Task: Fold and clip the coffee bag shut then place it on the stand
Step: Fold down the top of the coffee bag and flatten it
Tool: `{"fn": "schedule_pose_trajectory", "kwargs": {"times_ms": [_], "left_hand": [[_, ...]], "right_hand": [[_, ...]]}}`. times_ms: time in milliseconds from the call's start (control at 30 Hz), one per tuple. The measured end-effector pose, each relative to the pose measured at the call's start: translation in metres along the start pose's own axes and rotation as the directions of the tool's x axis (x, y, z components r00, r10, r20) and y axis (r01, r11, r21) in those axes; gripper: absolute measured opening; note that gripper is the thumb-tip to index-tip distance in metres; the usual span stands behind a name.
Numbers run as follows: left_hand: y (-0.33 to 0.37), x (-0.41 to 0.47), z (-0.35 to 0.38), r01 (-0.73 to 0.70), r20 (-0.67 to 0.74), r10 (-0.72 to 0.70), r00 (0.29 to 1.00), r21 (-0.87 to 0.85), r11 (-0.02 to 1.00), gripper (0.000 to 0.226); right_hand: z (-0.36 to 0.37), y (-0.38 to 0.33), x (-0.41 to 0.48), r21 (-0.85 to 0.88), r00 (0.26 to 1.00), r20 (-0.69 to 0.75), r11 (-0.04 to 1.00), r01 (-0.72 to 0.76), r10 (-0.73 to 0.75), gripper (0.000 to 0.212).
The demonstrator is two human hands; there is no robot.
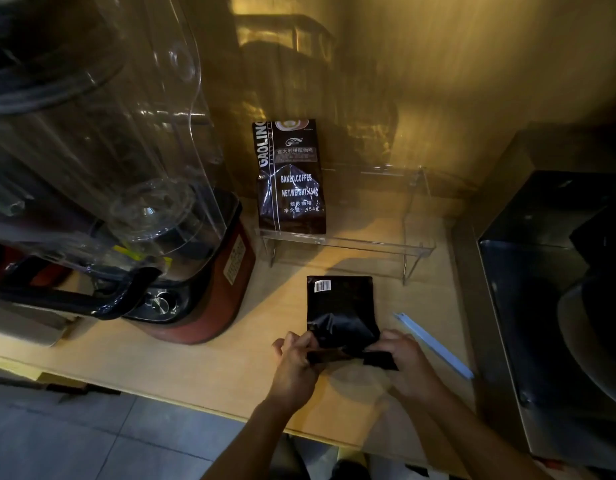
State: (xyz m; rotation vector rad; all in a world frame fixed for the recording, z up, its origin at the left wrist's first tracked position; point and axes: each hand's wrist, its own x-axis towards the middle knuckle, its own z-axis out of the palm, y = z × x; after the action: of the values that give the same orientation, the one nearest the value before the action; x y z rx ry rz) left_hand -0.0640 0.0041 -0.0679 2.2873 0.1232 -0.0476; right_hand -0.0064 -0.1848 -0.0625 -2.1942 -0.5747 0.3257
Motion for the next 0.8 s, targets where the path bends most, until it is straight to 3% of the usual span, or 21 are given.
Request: {"fn": "schedule_pose_trajectory", "kwargs": {"times_ms": [67,167,233,367,500,667,800], "left_hand": [[0.002,-0.003,0.002,0.093,0.026,-0.09,0.996,-0.158,0.983,0.006],[0.008,-0.002,-0.003,0.177,0.071,-0.162,0.984,-0.384,0.906,0.013],[0.016,0.001,-0.011,0.184,0.016,-0.195,0.981,-0.425,0.886,0.019],[0.034,0.013,-0.027,0.127,-0.108,-0.182,0.977,-0.393,0.911,0.022],[0.05,0.023,-0.045,0.139,-0.168,-0.271,0.948,-0.548,0.825,0.013],[0.051,0.029,-0.05,0.123,-0.221,-0.286,0.932,-0.552,0.825,0.021],[0.057,0.029,-0.052,0.178,-0.106,-0.381,0.919,-0.75,0.637,0.02]], "right_hand": [[0.004,-0.004,0.003,0.158,0.99,-0.03,0.978,-0.135,0.141,0.006],[0.001,-0.011,0.007,0.364,0.952,0.005,0.886,-0.288,0.307,0.028],[-0.005,-0.017,0.01,0.414,0.936,-0.014,0.853,-0.316,0.353,0.035],[-0.018,-0.031,0.021,0.519,0.927,-0.1,0.814,-0.261,0.362,0.015],[-0.032,-0.05,0.028,0.617,0.922,-0.16,0.765,-0.185,0.352,0.004],[-0.037,-0.058,0.032,0.673,0.914,-0.175,0.722,-0.16,0.366,0.016],[-0.036,-0.064,0.035,0.777,0.891,-0.1,0.593,-0.208,0.443,0.018]]}}
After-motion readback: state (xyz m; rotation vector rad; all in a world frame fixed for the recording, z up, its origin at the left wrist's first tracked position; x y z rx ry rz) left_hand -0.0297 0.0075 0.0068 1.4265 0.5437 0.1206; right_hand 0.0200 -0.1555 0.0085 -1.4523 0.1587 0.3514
